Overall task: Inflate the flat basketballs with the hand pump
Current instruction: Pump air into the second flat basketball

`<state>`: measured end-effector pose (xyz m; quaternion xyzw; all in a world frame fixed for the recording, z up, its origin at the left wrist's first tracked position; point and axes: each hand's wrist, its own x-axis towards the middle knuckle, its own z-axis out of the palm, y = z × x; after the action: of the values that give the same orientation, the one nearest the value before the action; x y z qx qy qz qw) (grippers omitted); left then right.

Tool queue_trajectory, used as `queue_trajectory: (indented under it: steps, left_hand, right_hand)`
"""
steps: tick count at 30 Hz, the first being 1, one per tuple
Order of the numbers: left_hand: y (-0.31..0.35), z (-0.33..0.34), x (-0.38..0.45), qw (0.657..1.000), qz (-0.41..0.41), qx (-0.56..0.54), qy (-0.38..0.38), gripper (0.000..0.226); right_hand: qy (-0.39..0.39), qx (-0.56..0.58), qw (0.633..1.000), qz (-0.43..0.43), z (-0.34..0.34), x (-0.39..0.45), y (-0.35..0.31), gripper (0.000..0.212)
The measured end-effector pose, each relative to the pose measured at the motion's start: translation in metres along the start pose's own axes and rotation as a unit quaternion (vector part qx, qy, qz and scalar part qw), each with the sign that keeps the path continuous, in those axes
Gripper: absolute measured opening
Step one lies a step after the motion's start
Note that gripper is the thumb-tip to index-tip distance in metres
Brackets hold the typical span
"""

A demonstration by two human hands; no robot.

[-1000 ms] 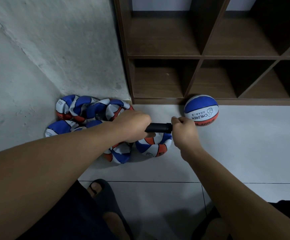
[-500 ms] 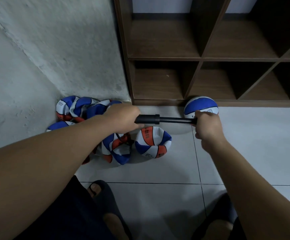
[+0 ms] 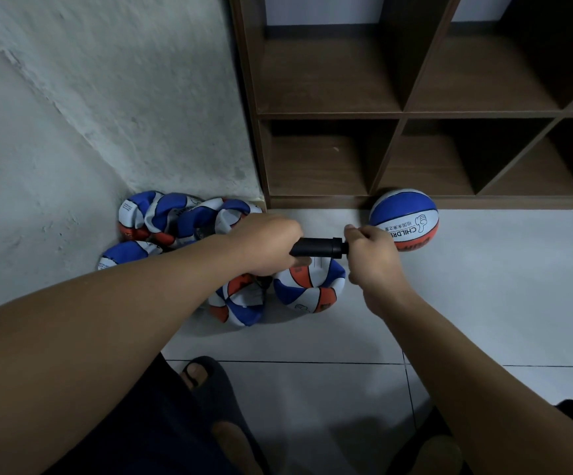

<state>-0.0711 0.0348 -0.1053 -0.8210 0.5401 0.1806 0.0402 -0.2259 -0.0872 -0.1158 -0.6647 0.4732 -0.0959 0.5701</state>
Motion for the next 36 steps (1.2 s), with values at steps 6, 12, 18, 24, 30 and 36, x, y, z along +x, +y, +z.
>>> queue_trajectory:
  steps: [6,12,18,24,30,36]
  left_hand:
    - [-0.003,0.003,0.004,1.000,0.010,-0.027,-0.008,0.031]
    - [-0.047,-0.001,-0.001,0.999,-0.027,-0.042,-0.008,0.029]
    - [-0.009,0.009,0.005,1.000,-0.012,-0.022,0.012,0.035]
    - [-0.002,0.007,0.004,1.000,-0.019,-0.021,-0.003,0.026]
    - [0.008,0.005,0.003,1.000,0.000,-0.011,-0.004,0.039]
    - [-0.012,0.005,0.004,0.999,-0.005,-0.033,-0.009,0.029]
  right_hand:
    - [-0.073,0.065,0.994,0.058,-0.017,0.008,-0.001,0.027]
    - [-0.004,0.045,0.996,0.079,-0.068,0.037,-0.002,0.011]
    - [0.086,-0.025,0.996,0.013,-0.037,0.021,0.008,0.029]
    - [0.059,-0.046,0.997,-0.031,-0.015,0.005,0.004,0.039]
    - [0.027,-0.033,0.999,-0.018,-0.002,0.004,0.005,0.041]
    - [0.031,-0.034,0.999,0.018,-0.024,0.020,0.008,0.041]
